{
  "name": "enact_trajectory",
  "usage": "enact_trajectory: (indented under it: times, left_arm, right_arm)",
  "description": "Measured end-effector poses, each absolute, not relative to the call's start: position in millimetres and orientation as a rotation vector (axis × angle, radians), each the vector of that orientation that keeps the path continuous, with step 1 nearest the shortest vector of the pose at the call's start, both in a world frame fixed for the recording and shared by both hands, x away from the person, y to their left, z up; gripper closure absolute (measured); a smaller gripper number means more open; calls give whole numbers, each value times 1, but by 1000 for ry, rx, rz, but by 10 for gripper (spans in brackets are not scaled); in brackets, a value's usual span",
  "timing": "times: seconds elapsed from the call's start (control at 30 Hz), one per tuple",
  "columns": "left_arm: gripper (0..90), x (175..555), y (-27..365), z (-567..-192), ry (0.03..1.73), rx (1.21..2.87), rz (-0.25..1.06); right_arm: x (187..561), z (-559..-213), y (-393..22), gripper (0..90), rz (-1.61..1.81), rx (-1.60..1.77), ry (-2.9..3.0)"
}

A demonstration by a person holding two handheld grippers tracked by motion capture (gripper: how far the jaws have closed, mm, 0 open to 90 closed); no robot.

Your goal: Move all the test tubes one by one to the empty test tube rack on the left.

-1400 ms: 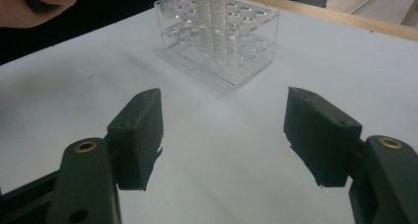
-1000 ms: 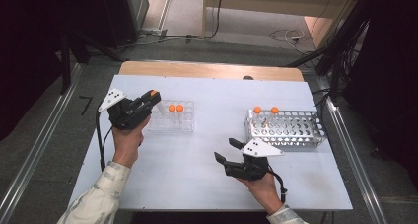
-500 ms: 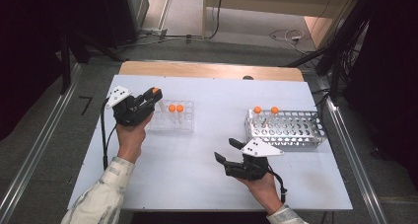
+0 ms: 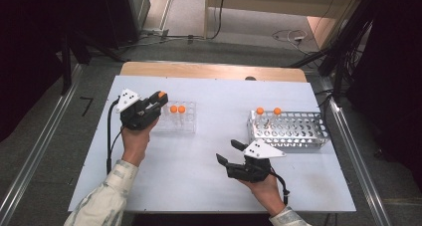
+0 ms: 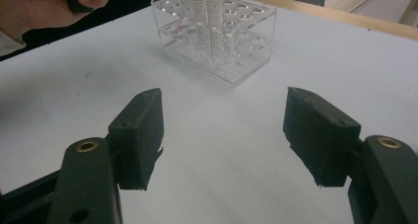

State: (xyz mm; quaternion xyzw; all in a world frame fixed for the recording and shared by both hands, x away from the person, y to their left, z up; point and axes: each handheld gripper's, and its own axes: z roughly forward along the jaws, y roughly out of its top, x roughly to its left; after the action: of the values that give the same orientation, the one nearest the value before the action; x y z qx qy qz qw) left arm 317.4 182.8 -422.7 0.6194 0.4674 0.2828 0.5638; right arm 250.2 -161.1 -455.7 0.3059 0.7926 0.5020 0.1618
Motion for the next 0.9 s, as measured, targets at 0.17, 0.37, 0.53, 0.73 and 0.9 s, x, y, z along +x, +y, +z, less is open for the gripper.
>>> enact_trajectory:
  times: [0.17,0.37,0.53,0.73,0.9]
  left_arm:
    - [689,317,180,-425,1097,1482,671]
    - [686,315,179,-433,1108,1483,662]
    - [680,315,179,-437,1113,1487,650]
    - [633,314,179,-436,1109,1481,629]
    - [606,313,181,-435,1117,1461,624]
  right_arm:
    - [250,-456,-161,306,1429,870,2264]
    - [250,-457,-160,306,1426,866,2268]
    - [249,-458,-159,306,1419,865,2274]
    - [250,-458,-159,306,1418,868,2273]
    - [249,-458,-159,306,1420,867,2271]
